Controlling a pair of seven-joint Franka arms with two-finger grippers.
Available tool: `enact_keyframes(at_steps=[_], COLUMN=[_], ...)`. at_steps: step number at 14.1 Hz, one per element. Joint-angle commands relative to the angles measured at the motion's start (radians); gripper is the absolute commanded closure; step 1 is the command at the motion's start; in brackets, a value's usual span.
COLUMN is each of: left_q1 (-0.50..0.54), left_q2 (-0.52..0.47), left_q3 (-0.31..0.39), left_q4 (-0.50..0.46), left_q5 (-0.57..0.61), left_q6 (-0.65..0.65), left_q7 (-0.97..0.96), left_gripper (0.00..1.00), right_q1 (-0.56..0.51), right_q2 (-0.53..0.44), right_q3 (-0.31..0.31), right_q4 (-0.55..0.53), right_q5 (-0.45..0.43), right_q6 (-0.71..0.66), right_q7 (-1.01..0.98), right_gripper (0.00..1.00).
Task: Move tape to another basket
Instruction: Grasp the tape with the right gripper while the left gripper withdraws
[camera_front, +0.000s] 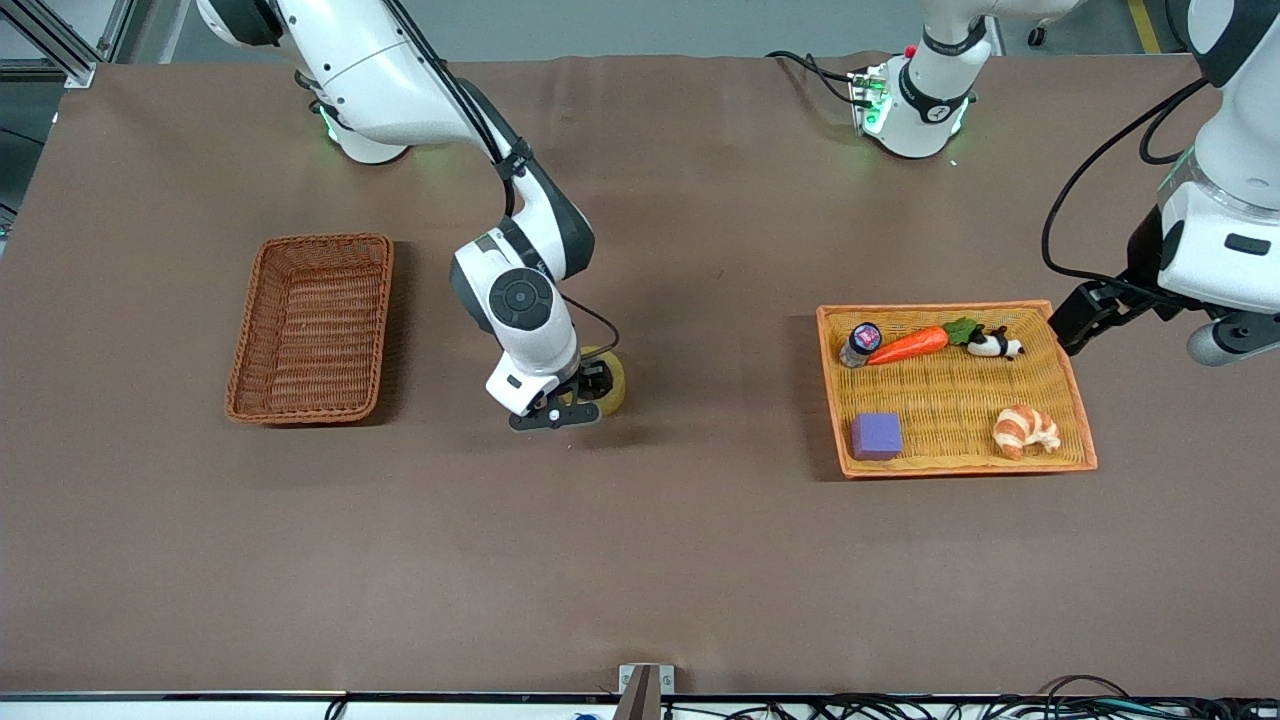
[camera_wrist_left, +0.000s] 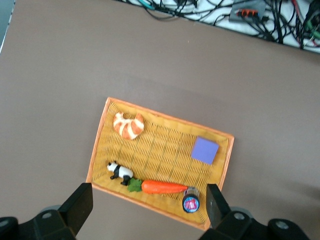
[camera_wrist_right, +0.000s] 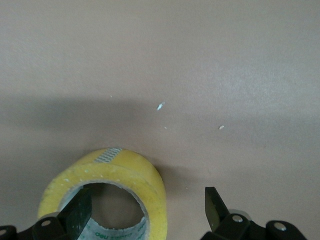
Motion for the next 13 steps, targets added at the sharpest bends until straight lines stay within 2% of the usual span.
enact_keyframes(at_steps=[1, 8, 11, 12, 13], left_q1=[-0.007, 0.032, 0.1, 0.105, 0.123], left_q2=[-0.033, -0.085, -0.174, -0.193, -0.202], left_q3=[-0.005, 0.001, 0.001, 0.003, 0.004], left_q4=[-0.024, -0.047, -0.188, -0.219, -0.23], left_q5=[-0.01, -0.094, -0.167, -0.168, -0.168], left_q6=[-0.067, -0.1, -0.046, -0.035, -0.032], left_q7=[0.002, 0.095, 0.138, 0.18, 0.222], left_gripper=[0.0, 0.0, 0.0, 0.0, 0.0], right_q1=[0.016, 0.052, 0.068, 0.067, 0.067], right_q2=[-0.038, -0.03, -0.016, -0.015, -0.013], right_q3=[0.0, -0.002, -0.003, -0.003, -0.003], right_q4=[-0.075, -0.118, -0.119, -0.119, -0.118], right_q5=[-0.036, -0.062, -0.077, -0.077, -0.079], right_q6=[0.049, 0.087, 0.093, 0.093, 0.095], right_q7=[-0.013, -0.017, -0.01, -0.008, -0.008], right_gripper=[0.0, 0.0, 0.02, 0.05, 0.14])
